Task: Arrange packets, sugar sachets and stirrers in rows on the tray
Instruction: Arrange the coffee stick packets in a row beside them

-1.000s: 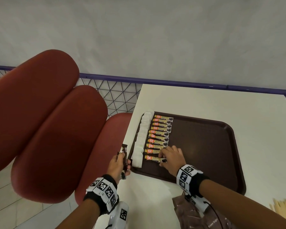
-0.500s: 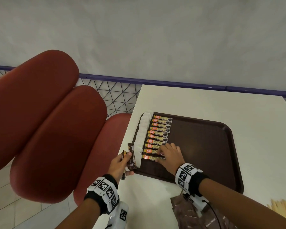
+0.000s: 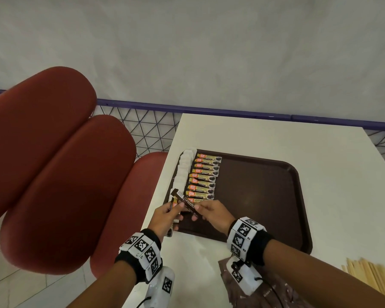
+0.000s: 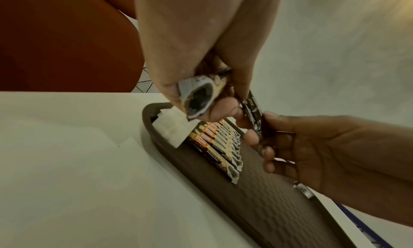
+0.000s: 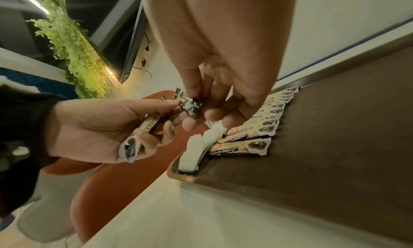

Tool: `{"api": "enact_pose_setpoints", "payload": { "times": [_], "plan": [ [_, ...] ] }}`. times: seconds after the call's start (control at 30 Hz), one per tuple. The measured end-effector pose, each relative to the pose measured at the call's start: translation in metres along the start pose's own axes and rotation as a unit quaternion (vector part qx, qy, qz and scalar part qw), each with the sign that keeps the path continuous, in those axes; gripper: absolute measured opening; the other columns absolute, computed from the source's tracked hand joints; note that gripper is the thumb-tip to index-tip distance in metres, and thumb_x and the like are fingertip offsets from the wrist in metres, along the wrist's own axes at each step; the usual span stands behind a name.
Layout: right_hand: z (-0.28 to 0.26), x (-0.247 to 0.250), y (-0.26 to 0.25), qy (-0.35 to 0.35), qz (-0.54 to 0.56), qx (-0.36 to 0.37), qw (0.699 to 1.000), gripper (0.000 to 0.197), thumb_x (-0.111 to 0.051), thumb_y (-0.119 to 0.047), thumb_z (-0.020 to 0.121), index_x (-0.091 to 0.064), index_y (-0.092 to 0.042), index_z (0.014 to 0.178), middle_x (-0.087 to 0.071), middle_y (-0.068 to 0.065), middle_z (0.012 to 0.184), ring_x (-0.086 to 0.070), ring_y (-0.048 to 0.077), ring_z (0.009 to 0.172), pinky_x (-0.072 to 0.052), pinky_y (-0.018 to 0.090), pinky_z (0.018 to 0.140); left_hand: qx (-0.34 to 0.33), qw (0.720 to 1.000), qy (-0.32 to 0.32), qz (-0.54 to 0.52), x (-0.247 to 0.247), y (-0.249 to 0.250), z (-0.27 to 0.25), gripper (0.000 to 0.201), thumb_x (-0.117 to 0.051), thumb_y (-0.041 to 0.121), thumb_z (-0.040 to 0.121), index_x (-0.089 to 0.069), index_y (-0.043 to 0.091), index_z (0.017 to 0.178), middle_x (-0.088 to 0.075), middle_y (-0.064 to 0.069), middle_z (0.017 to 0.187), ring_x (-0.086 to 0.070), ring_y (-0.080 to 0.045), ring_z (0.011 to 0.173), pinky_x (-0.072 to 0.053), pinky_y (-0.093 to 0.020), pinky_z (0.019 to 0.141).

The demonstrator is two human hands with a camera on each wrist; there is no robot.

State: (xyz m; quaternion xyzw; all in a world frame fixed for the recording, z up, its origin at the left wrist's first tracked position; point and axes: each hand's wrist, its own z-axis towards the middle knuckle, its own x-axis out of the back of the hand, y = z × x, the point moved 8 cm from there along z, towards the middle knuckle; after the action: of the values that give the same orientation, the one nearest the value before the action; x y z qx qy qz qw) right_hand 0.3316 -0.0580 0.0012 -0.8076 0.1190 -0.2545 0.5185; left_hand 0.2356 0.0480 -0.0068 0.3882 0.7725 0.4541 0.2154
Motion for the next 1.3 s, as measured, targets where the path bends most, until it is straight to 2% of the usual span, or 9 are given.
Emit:
{"api": "enact_pose_setpoints", "payload": {
  "times": [0.1, 0.2, 0.4, 0.57, 0.77, 0.87, 1.0, 1.17, 1.3],
  "plan": [
    [-0.001, 0.014, -0.002, 0.049, -0.023, 0.014, 0.998, 0.017, -0.056, -0.022, 0.091, -0.067, -0.012, 0.1, -0.065, 0.0, 0.088, -0.055, 0.008, 0.083, -0.042, 0.019, 0.078, 0.003, 0.999, 0.031, -0.026, 0.009, 0.0, 0.001, 0.019, -0.057, 0.029, 0.091, -0.068, 0.013, 0.092, -0.068, -0.001, 0.085, -0.051, -0.011, 0.059, -0.033, -0.018, 0.04],
    [-0.002, 0.023, -0.005, 0.097, -0.066, 0.034, 0.993, 0.018, -0.066, -0.02, 0.083, -0.063, -0.022, 0.101, -0.059, 0.002, 0.096, -0.041, -0.002, 0.076, -0.032, 0.01, 0.065, 0.023, 0.995, 0.066, -0.077, 0.021, -0.006, 0.005, 0.019, -0.057, 0.028, 0.091, -0.066, 0.013, 0.096, -0.07, -0.007, 0.094, -0.051, -0.014, 0.06, -0.035, -0.021, 0.046],
    [-0.006, 0.023, -0.005, 0.121, -0.099, 0.046, 0.987, 0.026, -0.068, -0.017, 0.081, -0.06, -0.025, 0.104, -0.047, -0.006, 0.094, -0.042, -0.001, 0.078, -0.035, 0.009, 0.071, 0.017, 0.996, 0.059, -0.064, 0.021, -0.006, 0.005, 0.021, -0.062, 0.028, 0.089, -0.068, 0.01, 0.096, -0.07, -0.005, 0.087, -0.049, -0.013, 0.058, -0.036, -0.021, 0.044],
    [-0.006, 0.021, -0.007, 0.119, -0.23, 0.073, 0.963, 0.026, -0.067, -0.029, 0.082, -0.059, -0.027, 0.107, -0.051, -0.007, 0.108, -0.044, 0.012, 0.105, -0.04, 0.028, 0.096, 0.003, 0.997, 0.069, -0.039, 0.024, -0.007, 0.005, 0.02, -0.061, 0.024, 0.09, -0.068, 0.006, 0.096, -0.065, -0.005, 0.077, -0.047, -0.013, 0.054, -0.035, -0.02, 0.042],
    [-0.012, 0.041, 0.003, 0.153, -0.306, 0.057, 0.938, 0.03, -0.064, -0.034, 0.083, -0.06, -0.024, 0.111, -0.051, -0.004, 0.11, -0.039, 0.015, 0.107, -0.036, 0.025, 0.092, 0.014, 0.987, 0.091, -0.132, 0.034, -0.011, 0.006, 0.02, -0.055, 0.025, 0.093, -0.064, 0.008, 0.093, -0.065, -0.004, 0.065, -0.057, -0.009, 0.046, -0.041, -0.018, 0.04],
    [-0.016, 0.035, 0.017, 0.112, -0.355, 0.041, 0.927, 0.03, -0.061, -0.037, 0.085, -0.058, -0.027, 0.113, -0.052, -0.006, 0.112, -0.041, 0.014, 0.109, -0.034, 0.024, 0.091, 0.001, 0.987, 0.114, -0.109, 0.04, -0.008, 0.005, 0.026, -0.051, 0.028, 0.095, -0.065, 0.007, 0.101, -0.062, -0.003, 0.074, -0.057, -0.012, 0.062, -0.049, -0.022, 0.052],
    [-0.016, 0.018, 0.024, 0.078, -0.406, 0.033, 0.91, 0.031, -0.057, -0.039, 0.086, -0.054, -0.029, 0.116, -0.05, -0.008, 0.117, -0.039, 0.014, 0.112, -0.031, 0.026, 0.093, 0.004, 0.991, 0.117, -0.068, 0.043, -0.007, 0.004, 0.039, -0.04, 0.039, 0.098, -0.064, 0.011, 0.109, -0.06, -0.007, 0.095, -0.055, -0.021, 0.09, -0.045, -0.035, 0.082],
    [-0.008, 0.007, 0.024, 0.077, -0.421, 0.03, 0.903, 0.03, -0.056, -0.039, 0.087, -0.052, -0.027, 0.115, -0.049, -0.007, 0.119, -0.039, 0.015, 0.112, -0.03, 0.026, 0.093, -0.006, 0.99, 0.138, -0.03, 0.054, -0.01, 0.009, 0.042, -0.039, 0.045, 0.097, -0.067, 0.014, 0.093, -0.045, 0.0, 0.068, -0.035, -0.013, 0.053, -0.035, -0.024, 0.05],
    [-0.003, 0.003, 0.025, 0.076, -0.433, 0.028, 0.897, 0.031, -0.055, -0.038, 0.087, -0.051, -0.026, 0.115, -0.049, -0.006, 0.121, -0.039, 0.016, 0.114, -0.03, 0.028, 0.095, -0.001, 0.989, 0.135, -0.059, 0.055, -0.013, 0.009, 0.032, -0.046, 0.035, 0.096, -0.064, 0.012, 0.085, -0.05, -0.001, 0.064, -0.042, -0.012, 0.048, -0.04, -0.022, 0.045]
  ]
}}
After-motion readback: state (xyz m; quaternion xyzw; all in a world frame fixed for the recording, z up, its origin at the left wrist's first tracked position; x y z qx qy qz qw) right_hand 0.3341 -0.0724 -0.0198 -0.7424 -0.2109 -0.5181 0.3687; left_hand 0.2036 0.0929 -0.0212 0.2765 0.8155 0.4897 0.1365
